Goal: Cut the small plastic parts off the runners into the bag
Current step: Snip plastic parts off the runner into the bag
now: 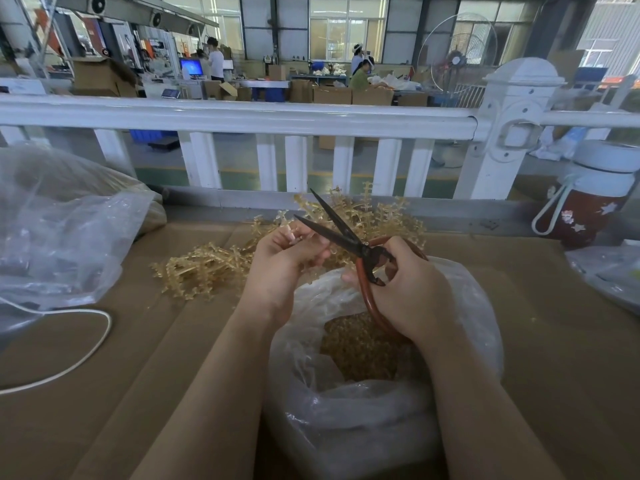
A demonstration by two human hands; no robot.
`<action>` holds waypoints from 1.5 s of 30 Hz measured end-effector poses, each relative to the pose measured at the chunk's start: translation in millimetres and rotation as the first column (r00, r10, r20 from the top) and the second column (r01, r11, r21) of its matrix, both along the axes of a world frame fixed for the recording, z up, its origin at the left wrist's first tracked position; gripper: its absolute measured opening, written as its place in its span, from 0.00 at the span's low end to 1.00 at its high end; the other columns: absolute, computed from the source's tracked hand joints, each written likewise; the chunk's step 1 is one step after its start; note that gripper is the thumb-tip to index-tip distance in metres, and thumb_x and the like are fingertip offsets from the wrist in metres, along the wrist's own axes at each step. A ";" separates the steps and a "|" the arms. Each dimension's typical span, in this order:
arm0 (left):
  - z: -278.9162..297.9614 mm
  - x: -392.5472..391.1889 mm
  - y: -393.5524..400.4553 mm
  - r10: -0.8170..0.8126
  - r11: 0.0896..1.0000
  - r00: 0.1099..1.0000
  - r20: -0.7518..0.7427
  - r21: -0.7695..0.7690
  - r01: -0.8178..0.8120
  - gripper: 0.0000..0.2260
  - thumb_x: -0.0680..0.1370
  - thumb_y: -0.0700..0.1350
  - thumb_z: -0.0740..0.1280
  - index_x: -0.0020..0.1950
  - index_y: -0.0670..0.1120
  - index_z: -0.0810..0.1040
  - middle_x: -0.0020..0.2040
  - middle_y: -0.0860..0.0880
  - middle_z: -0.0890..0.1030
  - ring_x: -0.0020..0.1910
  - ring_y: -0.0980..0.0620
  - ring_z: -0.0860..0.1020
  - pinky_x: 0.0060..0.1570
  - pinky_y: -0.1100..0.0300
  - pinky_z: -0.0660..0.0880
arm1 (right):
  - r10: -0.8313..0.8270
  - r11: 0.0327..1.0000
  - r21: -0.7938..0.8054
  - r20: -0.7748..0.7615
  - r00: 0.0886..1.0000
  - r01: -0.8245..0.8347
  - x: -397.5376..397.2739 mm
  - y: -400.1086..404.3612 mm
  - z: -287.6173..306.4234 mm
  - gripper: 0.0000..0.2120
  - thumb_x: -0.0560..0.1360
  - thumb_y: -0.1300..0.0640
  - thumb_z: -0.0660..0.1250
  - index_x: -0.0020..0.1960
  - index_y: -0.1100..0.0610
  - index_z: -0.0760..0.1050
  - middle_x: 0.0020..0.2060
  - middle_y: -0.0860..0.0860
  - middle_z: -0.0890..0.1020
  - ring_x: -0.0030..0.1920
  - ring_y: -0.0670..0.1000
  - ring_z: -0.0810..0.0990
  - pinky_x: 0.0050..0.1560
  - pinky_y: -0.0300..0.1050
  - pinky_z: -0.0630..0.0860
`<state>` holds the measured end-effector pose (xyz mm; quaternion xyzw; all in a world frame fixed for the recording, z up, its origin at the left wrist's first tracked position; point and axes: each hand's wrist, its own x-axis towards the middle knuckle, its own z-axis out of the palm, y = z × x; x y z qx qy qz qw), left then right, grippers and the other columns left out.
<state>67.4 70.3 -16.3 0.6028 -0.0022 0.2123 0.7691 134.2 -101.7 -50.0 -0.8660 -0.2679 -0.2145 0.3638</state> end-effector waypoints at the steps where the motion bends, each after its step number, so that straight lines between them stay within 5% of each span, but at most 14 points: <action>1: -0.8 0.6 0.2 0.009 1.000 1.000 0.004 0.014 -0.009 0.13 0.76 0.33 0.69 0.37 0.48 0.84 0.36 0.49 0.83 0.39 0.52 0.79 0.48 0.58 0.76 | -0.002 1.000 -0.005 0.012 1.000 0.002 -0.1 -0.2 0.1 0.24 0.65 0.23 0.66 0.48 0.40 0.70 0.40 0.33 0.78 0.42 0.32 0.75 0.37 0.27 0.66; 8: -4.1 3.0 0.6 0.067 0.998 0.998 0.019 0.019 -0.068 0.07 0.76 0.31 0.68 0.41 0.41 0.81 0.37 0.47 0.83 0.38 0.52 0.80 0.45 0.61 0.78 | -0.038 0.999 -0.036 0.068 0.997 0.040 -2.3 -0.4 2.7 0.23 0.66 0.23 0.65 0.46 0.40 0.70 0.38 0.33 0.77 0.38 0.31 0.74 0.34 0.25 0.63; 23: -3.1 2.9 1.0 0.028 1.000 0.999 0.036 -0.008 -0.027 0.07 0.76 0.33 0.68 0.42 0.43 0.81 0.38 0.49 0.83 0.39 0.53 0.80 0.45 0.62 0.78 | -0.048 0.998 0.052 0.185 0.982 0.039 -2.2 1.9 1.8 0.34 0.67 0.18 0.53 0.46 0.46 0.79 0.36 0.37 0.78 0.35 0.41 0.78 0.35 0.38 0.78; 29: -2.5 3.2 3.9 -0.026 0.993 0.999 -0.032 -0.112 0.022 0.06 0.75 0.35 0.70 0.41 0.45 0.81 0.39 0.48 0.84 0.40 0.51 0.81 0.50 0.57 0.76 | -0.086 0.996 0.001 0.197 0.976 0.088 -2.5 1.0 2.6 0.33 0.67 0.20 0.54 0.46 0.46 0.79 0.35 0.37 0.77 0.33 0.41 0.76 0.33 0.37 0.76; 36: -3.2 1.7 9.3 -0.100 0.938 0.995 0.002 -0.334 0.095 0.05 0.73 0.43 0.70 0.47 0.44 0.82 0.39 0.51 0.84 0.36 0.56 0.80 0.42 0.62 0.79 | -0.038 0.999 -0.006 0.181 0.983 0.040 -3.5 0.1 2.3 0.29 0.68 0.22 0.61 0.46 0.48 0.80 0.36 0.40 0.81 0.36 0.43 0.80 0.35 0.40 0.79; 45: -3.6 3.4 9.7 -0.027 0.964 1.000 0.012 -0.266 0.029 0.06 0.71 0.43 0.71 0.44 0.43 0.85 0.35 0.48 0.82 0.34 0.55 0.78 0.39 0.65 0.78 | -0.048 0.999 -0.007 0.134 0.990 0.050 -2.1 0.6 1.3 0.30 0.66 0.21 0.60 0.45 0.47 0.79 0.34 0.40 0.80 0.34 0.42 0.79 0.34 0.37 0.78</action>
